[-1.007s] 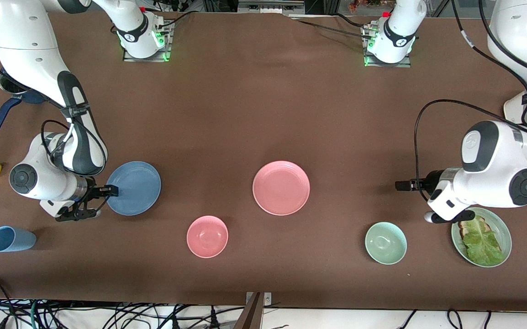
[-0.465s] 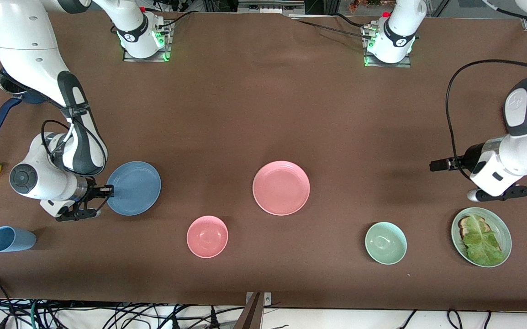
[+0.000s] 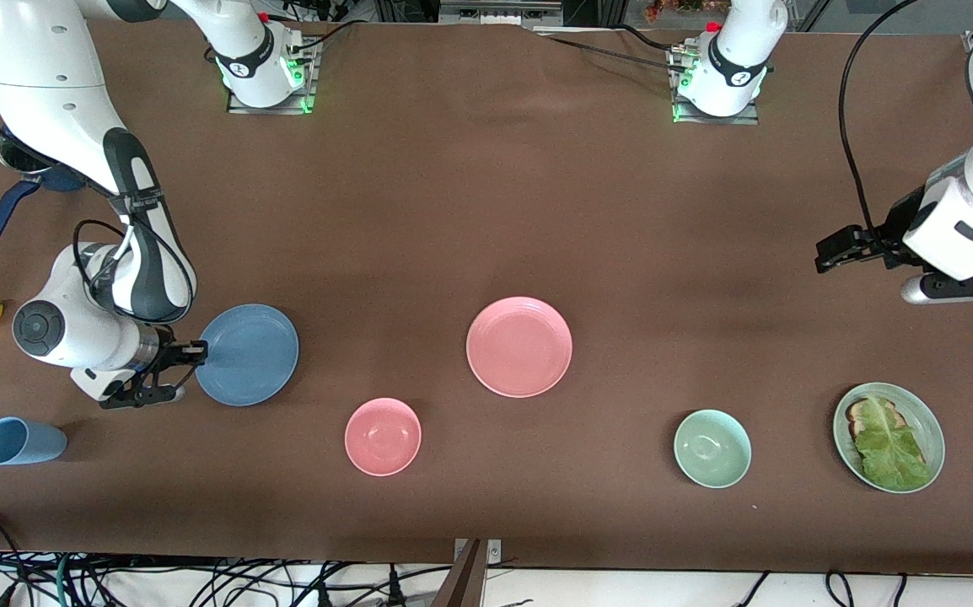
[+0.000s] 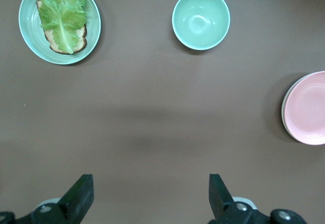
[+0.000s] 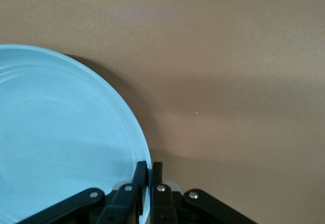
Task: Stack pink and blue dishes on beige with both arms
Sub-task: 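Retract the left gripper while the right gripper grasps the blue plate rim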
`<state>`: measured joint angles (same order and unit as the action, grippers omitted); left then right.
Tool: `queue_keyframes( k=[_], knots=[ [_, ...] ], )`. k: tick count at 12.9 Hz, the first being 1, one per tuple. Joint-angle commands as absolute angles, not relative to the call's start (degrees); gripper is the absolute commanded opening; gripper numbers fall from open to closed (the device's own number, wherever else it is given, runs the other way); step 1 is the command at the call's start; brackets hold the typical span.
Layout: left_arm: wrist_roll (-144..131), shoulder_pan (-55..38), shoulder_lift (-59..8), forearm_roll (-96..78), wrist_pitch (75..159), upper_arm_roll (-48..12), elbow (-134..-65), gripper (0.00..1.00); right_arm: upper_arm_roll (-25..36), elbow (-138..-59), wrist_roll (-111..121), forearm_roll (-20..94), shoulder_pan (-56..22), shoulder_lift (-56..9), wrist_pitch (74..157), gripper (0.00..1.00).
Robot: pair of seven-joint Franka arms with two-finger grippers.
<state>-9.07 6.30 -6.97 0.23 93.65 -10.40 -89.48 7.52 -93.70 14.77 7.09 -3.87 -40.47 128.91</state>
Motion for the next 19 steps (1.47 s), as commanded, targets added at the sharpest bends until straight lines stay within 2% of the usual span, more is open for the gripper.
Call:
queue_keyframes(
  k=[1, 9, 13, 17, 19],
  knots=[
    [-7.21, 4.84, -3.08, 1.15, 90.63, -9.14, -91.85, 1.0, 6.95, -94.22, 15.91, 8.09, -3.43, -39.38, 128.94, 0.0],
    [-4.48, 3.78, 0.79, 1.41, 92.72, -9.05, -95.45, 1.0, 5.89, -92.64, 16.52, 13.79, -3.43, -34.99, 121.56, 0.0],
    [-4.48, 4.48, 0.0, 1.41, 93.08, -9.32, -94.48, 1.0, 4.66, -85.45, 15.91, 15.64, -4.13, -34.36, 113.31, 0.0],
    [-4.4, 4.75, -0.09, 1.32, 93.25, -9.23, -94.4, 1.0, 2.12, -82.71, 7.68, 15.38, -7.63, -34.19, 111.53, 0.0],
    [-4.48, 4.75, -0.52, 1.75, 93.78, -9.49, -93.96, 1.0, 2.11, -80.52, 2.31, 15.03, -11.93, -34.19, 110.05, 0.0]
  ],
)
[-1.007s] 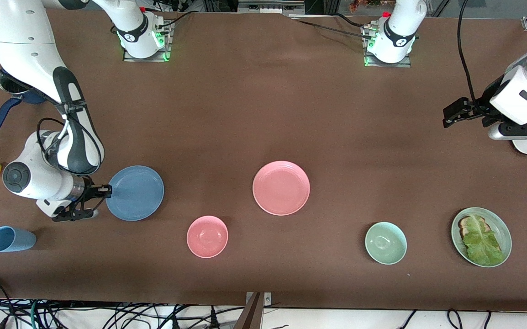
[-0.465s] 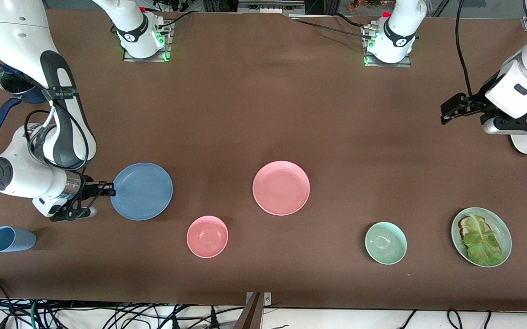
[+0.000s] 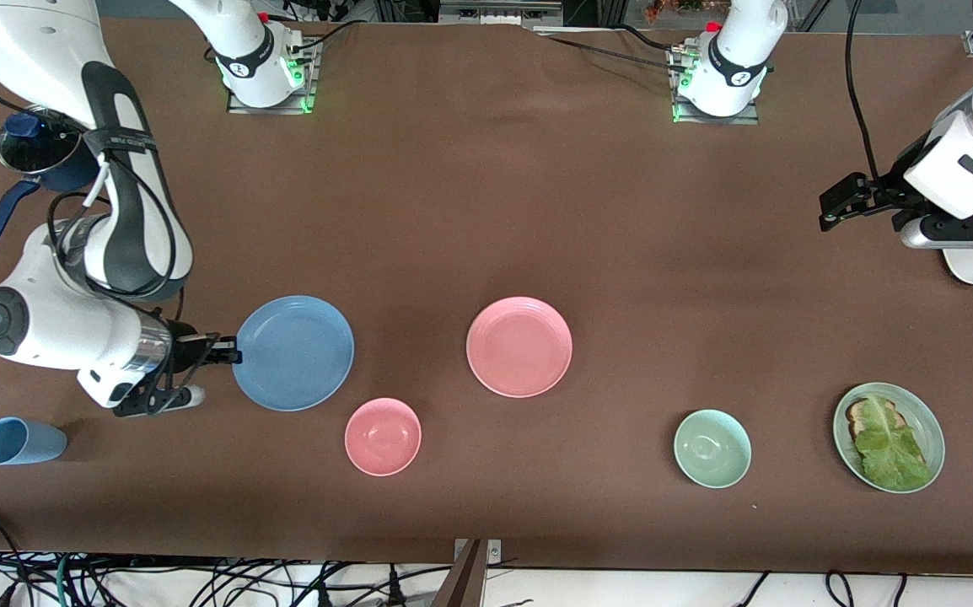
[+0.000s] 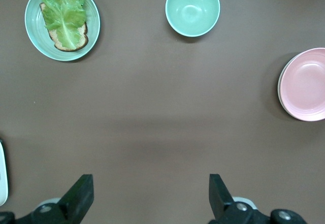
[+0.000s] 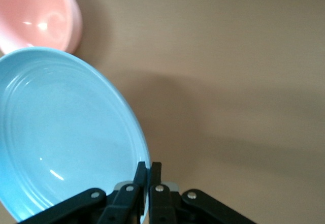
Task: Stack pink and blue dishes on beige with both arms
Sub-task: 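Slide the blue plate onto the pink plate with the right gripper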
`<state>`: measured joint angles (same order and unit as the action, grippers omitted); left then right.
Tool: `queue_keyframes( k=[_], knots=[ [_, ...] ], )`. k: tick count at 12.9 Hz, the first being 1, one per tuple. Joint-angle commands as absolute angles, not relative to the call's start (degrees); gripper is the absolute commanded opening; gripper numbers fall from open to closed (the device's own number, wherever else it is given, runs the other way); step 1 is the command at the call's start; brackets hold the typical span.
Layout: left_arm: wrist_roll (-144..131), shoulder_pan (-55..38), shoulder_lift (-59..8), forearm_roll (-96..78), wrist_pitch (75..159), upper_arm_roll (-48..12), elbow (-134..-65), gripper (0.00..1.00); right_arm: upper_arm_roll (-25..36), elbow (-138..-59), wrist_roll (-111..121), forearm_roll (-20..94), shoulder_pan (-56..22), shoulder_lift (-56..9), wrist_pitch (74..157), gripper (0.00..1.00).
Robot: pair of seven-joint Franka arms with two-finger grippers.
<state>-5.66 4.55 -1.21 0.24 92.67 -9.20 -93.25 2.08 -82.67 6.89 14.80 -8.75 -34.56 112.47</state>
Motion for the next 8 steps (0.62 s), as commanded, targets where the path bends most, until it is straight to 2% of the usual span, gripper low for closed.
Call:
queue_keyframes(
  k=[1, 6, 8],
  knots=[
    [-4.31, 4.92, -0.53, 1.76, 93.69, -9.41, -93.96, 1.0, 2.2, -79.72, -1.28, 15.12, -13.95, -34.19, 109.26, 0.0],
    [-4.48, 6.33, -0.97, 1.76, 93.52, -9.14, -93.35, 1.0, 2.2, -75.86, -17.38, 15.2, -23.01, -37.69, 111.26, 0.0],
    [-4.57, 6.33, -1.32, 1.76, 93.34, -9.14, -92.37, 1.0, 2.37, -75.5, -24.04, 15.03, -27.23, -39.19, 114.94, 0.0]
  ],
)
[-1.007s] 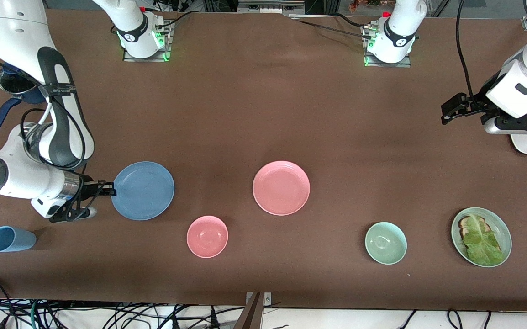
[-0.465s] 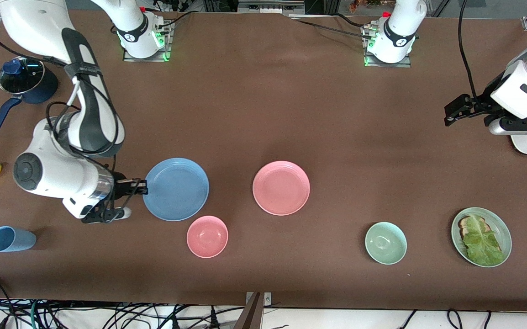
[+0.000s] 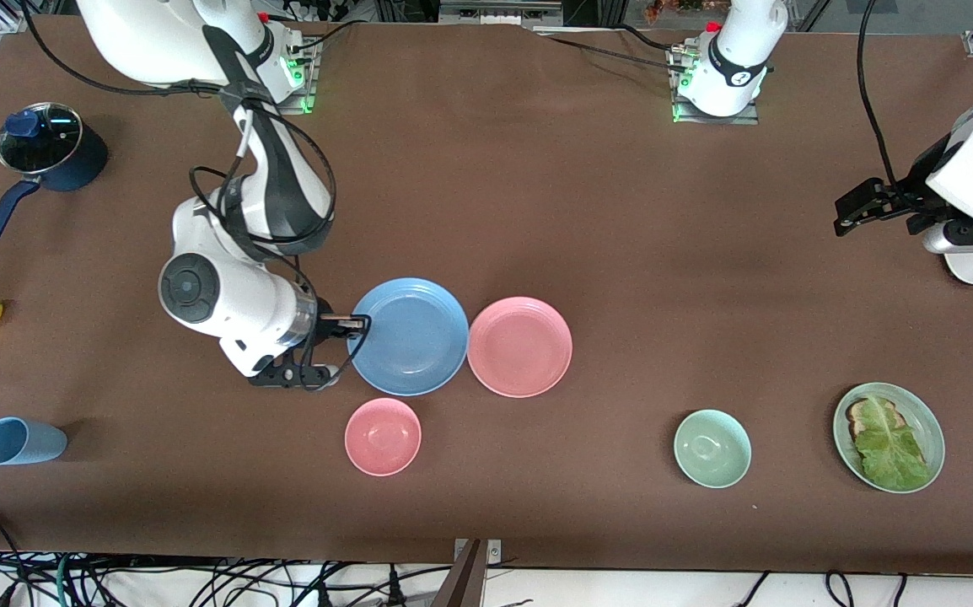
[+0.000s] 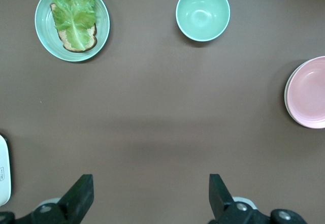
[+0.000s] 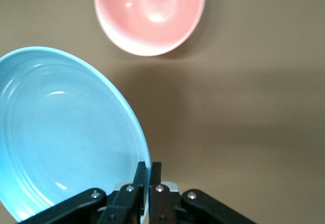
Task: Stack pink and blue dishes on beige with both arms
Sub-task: 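Slide the blue plate onto the pink plate with the right gripper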
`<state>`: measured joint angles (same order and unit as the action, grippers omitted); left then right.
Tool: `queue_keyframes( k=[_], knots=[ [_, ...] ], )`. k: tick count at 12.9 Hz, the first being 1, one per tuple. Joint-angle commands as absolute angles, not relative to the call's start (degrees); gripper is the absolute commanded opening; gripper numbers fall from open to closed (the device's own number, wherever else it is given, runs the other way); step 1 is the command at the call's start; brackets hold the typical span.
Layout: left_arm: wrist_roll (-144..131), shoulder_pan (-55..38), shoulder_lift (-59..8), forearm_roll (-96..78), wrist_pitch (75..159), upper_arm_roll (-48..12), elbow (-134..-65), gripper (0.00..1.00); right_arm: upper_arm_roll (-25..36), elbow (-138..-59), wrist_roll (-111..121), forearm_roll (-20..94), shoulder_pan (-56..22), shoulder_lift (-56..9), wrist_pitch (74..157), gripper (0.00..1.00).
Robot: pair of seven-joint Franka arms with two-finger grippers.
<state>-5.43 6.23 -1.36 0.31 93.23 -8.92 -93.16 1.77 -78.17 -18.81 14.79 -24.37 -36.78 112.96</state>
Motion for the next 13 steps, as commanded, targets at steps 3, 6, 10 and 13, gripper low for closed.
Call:
queue_keyframes(
  k=[3, 6, 10, 13],
  knots=[
    [-4.57, 7.11, -2.98, 1.84, 93.34, -9.05, -92.37, 1.0, 2.37, -75.32, -33.73, 14.94, -31.89, -41.56, 121.09, 0.0],
    [0.23, 8.17, -3.43, 1.85, 93.34, -8.97, -91.23, 1.0, 2.81, -75.06, -41.46, 14.77, -36.19, -44.38, 127.86, 0.0],
    [2.72, 9.14, -3.43, 1.41, 93.34, -9.4, -90.97, 1.0, 5.0, -74.09, -47.54, 13.89, -40.86, -47.1, 130.6, 0.0],
    [0.28, 9.14, -3.34, 1.05, 93.34, -9.4, -90.97, 1.0, 5.36, -74.18, -48.34, 13.97, -41.48, -47.72, 131.13, 0.0]
  ],
)
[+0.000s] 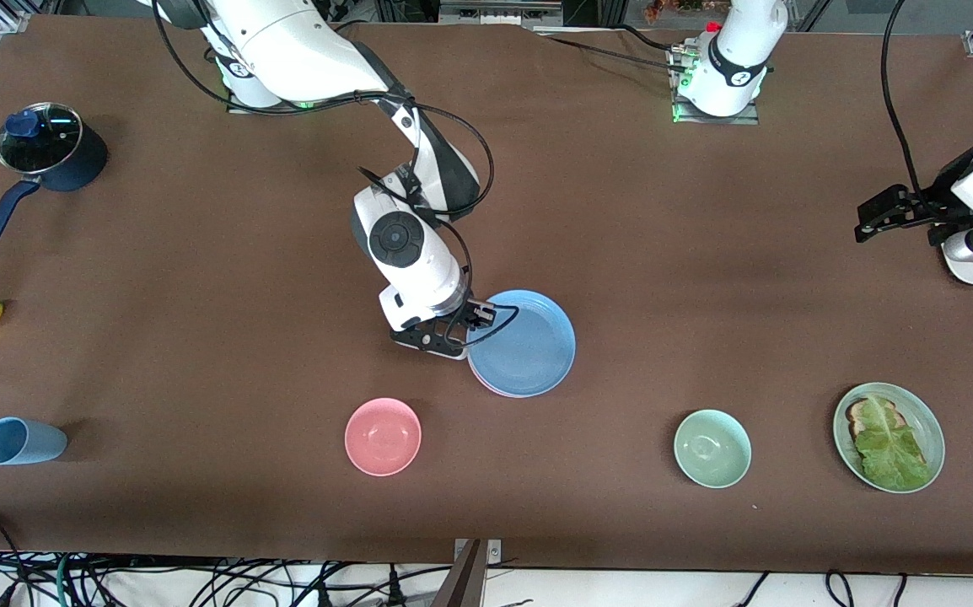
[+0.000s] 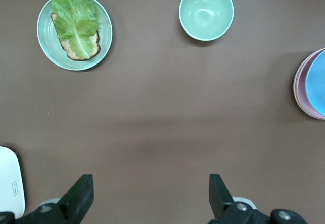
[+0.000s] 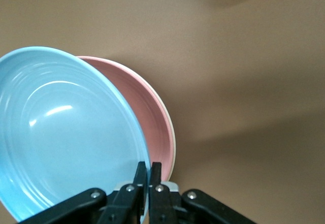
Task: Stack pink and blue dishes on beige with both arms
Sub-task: 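Slide the blue plate onto the pink plate with the right gripper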
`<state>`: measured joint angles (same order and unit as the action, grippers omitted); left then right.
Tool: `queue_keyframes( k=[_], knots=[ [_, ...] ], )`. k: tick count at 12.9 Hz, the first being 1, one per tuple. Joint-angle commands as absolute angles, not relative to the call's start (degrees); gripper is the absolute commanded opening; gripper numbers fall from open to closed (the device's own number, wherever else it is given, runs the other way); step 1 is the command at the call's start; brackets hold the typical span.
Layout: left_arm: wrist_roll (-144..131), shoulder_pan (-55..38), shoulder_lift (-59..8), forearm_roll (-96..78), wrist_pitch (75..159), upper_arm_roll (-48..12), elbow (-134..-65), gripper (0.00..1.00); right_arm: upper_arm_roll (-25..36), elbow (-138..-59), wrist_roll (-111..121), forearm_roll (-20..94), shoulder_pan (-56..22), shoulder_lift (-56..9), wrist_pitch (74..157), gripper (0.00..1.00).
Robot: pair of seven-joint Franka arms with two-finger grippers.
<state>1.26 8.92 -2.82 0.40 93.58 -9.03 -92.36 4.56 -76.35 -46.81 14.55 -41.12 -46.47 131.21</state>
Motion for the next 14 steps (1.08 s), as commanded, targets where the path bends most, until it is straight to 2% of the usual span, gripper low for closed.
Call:
queue_keyframes(
  k=[1, 5, 8, 12, 13, 14],
  knots=[
    [0.18, 9.23, -3.34, 1.05, 93.34, -9.4, -90.88, 1.0, 5.36, -74.18, -48.69, 13.97, -41.48, -48.07, 131.13, 0.0],
    [1.49, 8.61, -3.34, 1.85, 92.99, -9.67, -91.14, 1.0, 5.27, -74.53, -48.6, 14.06, -41.48, -48.78, 131.13, 0.0],
    [12.11, 9.66, -3.34, 0.89, 92.55, -9.06, -91.14, 1.0, 5.19, -74.36, -48.78, 14.24, -41.57, -49.22, 131.22, 0.0],
    [1.89, 9.41, -3.34, 0.97, 92.64, -9.67, -90.97, 1.0, 5.1, -74.27, -50.71, 14.33, -41.84, -49.75, 133.15, 0.0],
    [1.15, 9.4, -3.43, 0.97, 92.64, -9.58, -90.97, 1.0, 5.01, -74.35, -50.71, 14.33, -41.92, -49.75, 133.15, 0.14],
    [1.32, 9.67, -3.17, 0.62, 93.16, -9.58, -91.23, 1.0, 5.1, -74.36, -50.63, 14.33, -41.92, -49.66, 133.15, 0.37]
  ],
)
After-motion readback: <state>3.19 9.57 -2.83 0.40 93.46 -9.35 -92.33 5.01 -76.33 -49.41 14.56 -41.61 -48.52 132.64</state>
